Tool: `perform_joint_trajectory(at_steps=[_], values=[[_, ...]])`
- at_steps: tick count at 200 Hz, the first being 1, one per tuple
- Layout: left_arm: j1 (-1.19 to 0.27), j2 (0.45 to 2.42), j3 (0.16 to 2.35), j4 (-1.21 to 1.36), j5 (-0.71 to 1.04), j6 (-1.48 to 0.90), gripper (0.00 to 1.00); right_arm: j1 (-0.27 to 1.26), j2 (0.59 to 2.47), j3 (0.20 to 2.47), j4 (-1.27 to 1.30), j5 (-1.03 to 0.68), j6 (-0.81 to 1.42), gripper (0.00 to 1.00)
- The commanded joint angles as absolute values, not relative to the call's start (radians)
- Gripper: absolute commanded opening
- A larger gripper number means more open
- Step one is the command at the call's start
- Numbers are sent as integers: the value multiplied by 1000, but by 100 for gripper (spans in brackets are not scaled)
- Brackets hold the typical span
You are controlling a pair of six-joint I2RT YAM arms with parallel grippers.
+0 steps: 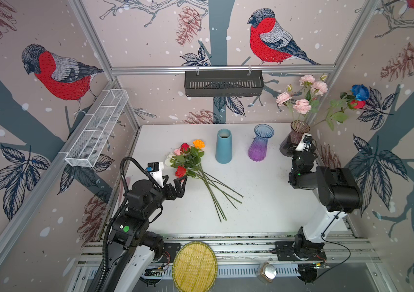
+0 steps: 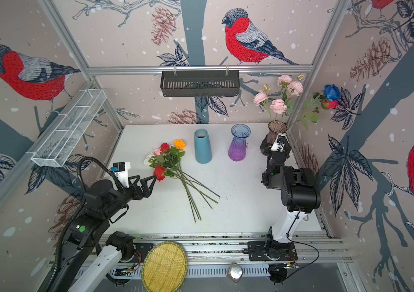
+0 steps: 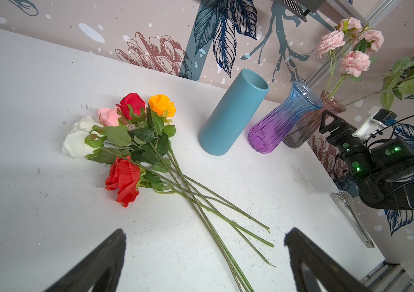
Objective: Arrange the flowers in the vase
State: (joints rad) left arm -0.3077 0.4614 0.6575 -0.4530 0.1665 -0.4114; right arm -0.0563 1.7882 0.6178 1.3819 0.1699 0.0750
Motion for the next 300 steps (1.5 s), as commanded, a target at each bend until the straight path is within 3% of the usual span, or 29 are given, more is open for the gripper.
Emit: perform_joint_trajectory(at_steps=[1, 69, 90, 121, 136, 161, 204, 232, 300], values=[[-306, 457, 658, -442, 186, -402, 99, -30, 1735, 558, 1459, 206, 83, 100], [-306, 447, 657, -435, 196, -397, 99, 186, 1400, 400, 1301, 201, -11, 100], [-307, 460, 652, -434, 205, -397, 99, 319, 1261, 435, 1080, 204, -8, 100], [-307, 468, 657, -438, 199, -400, 99, 561, 1142, 446, 1013, 227, -98, 100], [-306, 465, 655, -439, 193, -401, 99, 633, 1145, 463, 994, 147, -98, 100], [-306, 467, 657, -439, 190, -400, 99, 661, 1246, 477, 1071, -185, -23, 100], [-307, 458, 655, -441, 181, -403, 99, 660, 1636, 635, 1238, -682, 68, 100], [-306, 455, 656, -442, 180, -403, 99, 655, 1852, 781, 1325, -790, 156, 100], [-306, 449, 655, -445, 167, -407, 99, 665, 2135, 1089, 1093, -864, 59, 100]])
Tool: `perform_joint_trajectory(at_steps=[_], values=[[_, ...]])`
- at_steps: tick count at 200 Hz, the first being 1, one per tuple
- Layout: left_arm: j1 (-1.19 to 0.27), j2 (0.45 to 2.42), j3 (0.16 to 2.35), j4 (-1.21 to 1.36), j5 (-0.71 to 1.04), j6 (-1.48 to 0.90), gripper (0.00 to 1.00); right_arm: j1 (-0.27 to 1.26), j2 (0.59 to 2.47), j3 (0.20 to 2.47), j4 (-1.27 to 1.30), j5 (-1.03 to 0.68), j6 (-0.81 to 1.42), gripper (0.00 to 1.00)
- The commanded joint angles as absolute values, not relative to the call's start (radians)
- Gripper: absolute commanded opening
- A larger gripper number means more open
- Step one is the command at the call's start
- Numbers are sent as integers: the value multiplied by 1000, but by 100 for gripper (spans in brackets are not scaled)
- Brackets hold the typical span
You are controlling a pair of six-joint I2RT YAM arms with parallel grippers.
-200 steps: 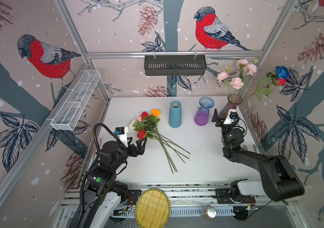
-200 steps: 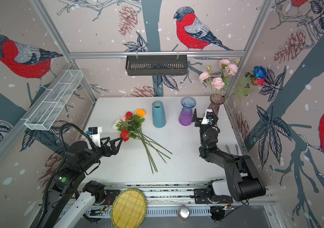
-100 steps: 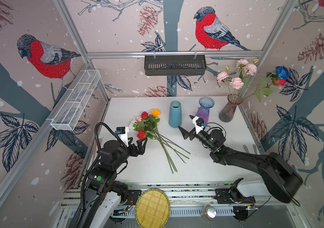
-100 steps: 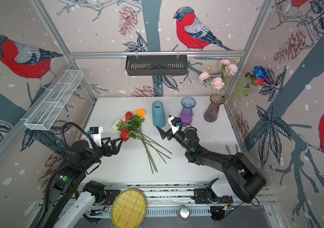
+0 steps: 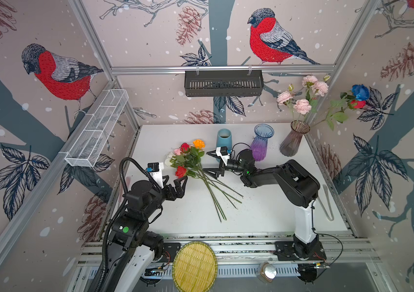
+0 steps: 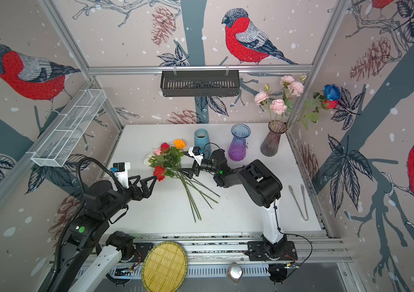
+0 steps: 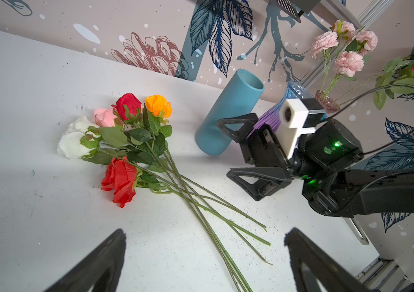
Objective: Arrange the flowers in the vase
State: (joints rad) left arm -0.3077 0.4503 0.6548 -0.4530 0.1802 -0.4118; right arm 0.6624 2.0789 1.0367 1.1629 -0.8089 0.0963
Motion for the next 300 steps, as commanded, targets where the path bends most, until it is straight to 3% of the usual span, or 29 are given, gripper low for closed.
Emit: perform_joint_trajectory(at_steps=[1, 41, 122, 173, 249, 300], values=[[-306, 448, 655, -445, 167, -407, 99, 664, 2138, 1090, 1091, -864, 59, 100], [-306, 457, 657, -446, 167, -407, 99, 652, 2137, 1108, 1119, -886, 122, 100], [-306, 453, 658, -449, 158, -408, 99, 491, 1823, 1025, 964, -884, 112, 100], [-306, 444, 657, -448, 159, -408, 99, 446, 1813, 982, 1015, -888, 163, 100], [-306, 421, 657, -446, 152, -406, 99, 508, 2193, 1162, 1439, -938, 596, 100], [-306, 395, 658, -449, 141, -408, 99, 517, 2310, 1292, 1395, -920, 635, 100]])
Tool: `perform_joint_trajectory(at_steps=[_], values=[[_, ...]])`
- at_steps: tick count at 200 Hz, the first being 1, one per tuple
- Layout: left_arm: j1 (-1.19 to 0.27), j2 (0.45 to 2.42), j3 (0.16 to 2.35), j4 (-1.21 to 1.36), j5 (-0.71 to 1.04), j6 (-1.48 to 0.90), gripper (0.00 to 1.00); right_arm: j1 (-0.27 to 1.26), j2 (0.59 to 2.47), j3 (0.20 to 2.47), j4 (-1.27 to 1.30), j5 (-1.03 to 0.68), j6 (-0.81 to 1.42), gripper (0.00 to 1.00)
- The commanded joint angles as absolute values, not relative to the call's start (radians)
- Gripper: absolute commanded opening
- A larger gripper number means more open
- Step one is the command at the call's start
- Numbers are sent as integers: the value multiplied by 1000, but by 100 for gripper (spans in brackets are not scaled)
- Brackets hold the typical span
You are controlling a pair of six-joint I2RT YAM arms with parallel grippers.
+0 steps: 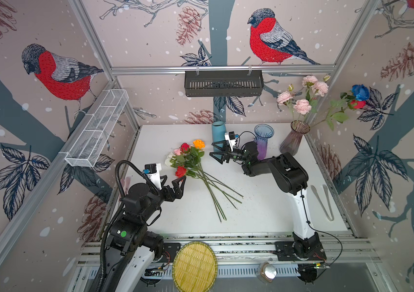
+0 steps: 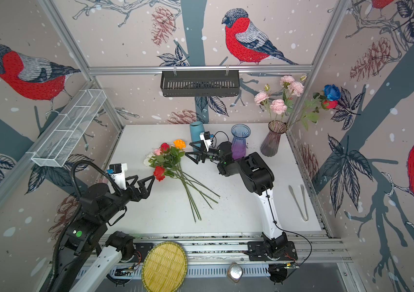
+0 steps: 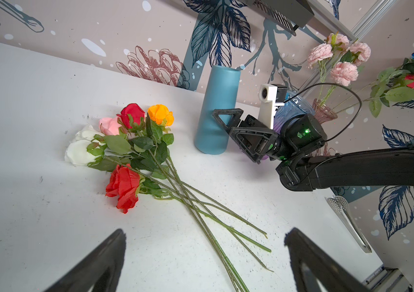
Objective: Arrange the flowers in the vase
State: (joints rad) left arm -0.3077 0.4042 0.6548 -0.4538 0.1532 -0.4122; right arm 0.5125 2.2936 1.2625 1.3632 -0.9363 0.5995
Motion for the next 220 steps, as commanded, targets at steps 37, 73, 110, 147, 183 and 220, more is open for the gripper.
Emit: perform_joint_trajectory(at_steps=[37, 73, 110, 147, 183, 220], values=[[-304, 378, 657, -448, 140, -407, 99, 520, 2346, 1345, 1333, -924, 628, 100], [-304, 374, 655, -446, 144, -406, 99, 532, 2371, 1386, 1261, -921, 588, 100], [-303, 363, 655, -447, 140, -407, 99, 539, 2392, 1402, 1243, -908, 577, 100], [-303, 364, 657, -448, 137, -407, 99, 534, 2414, 1407, 1282, -918, 621, 100], [-303, 367, 657, -450, 133, -408, 99, 532, 2319, 1368, 1265, -924, 598, 100], [-302, 377, 656, -448, 133, -407, 99, 520, 2188, 1316, 1213, -925, 550, 100]])
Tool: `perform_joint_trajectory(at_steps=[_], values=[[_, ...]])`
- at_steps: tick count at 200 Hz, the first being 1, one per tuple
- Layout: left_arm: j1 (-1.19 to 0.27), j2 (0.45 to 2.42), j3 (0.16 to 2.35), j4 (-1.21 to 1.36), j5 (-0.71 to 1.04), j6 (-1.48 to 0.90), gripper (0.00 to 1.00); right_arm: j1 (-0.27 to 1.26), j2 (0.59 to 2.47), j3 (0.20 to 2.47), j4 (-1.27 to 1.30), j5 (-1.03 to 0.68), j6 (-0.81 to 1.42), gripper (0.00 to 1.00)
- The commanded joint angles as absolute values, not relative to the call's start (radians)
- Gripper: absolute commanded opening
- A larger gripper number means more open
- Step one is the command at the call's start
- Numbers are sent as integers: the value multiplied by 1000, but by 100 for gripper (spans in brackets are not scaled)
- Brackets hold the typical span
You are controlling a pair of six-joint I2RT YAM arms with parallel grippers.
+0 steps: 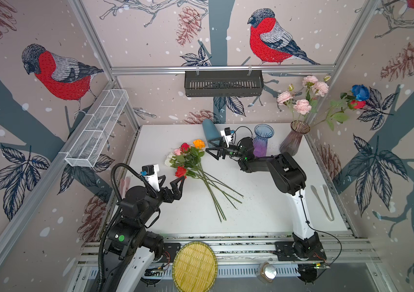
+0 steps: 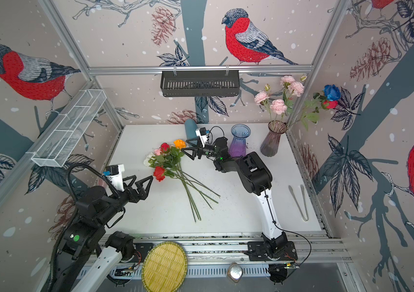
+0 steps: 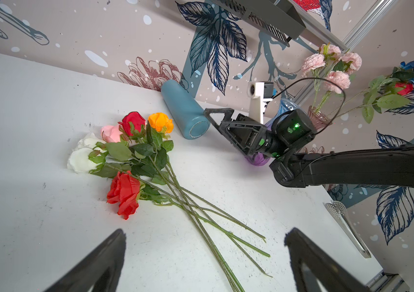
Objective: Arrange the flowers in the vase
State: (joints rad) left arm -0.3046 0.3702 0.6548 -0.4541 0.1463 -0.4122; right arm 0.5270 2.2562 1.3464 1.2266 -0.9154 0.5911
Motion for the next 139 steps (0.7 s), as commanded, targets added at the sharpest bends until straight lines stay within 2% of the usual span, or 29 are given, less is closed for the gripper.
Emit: perform_joint_trajectory(at_steps=[1, 49, 76, 89, 107, 124, 139], values=[[-301, 378, 656, -448, 133, -407, 99, 520, 2182, 1313, 1212, -925, 548, 100], [-301, 431, 681, -434, 126, -365, 99, 542, 1831, 1091, 1029, -863, 378, 100], [-302, 523, 736, -411, 150, -333, 98, 569, 1590, 962, 860, -729, 327, 100], [-301, 611, 754, -347, 259, -361, 98, 582, 1466, 895, 781, -607, 352, 100], [-302, 790, 785, -255, 383, -434, 98, 587, 1295, 828, 673, -538, 375, 100], [-301, 966, 833, -169, 430, -475, 98, 602, 1110, 782, 535, -440, 374, 100], [-302, 1105, 899, -97, 422, -496, 93, 608, 984, 783, 372, -380, 368, 100]])
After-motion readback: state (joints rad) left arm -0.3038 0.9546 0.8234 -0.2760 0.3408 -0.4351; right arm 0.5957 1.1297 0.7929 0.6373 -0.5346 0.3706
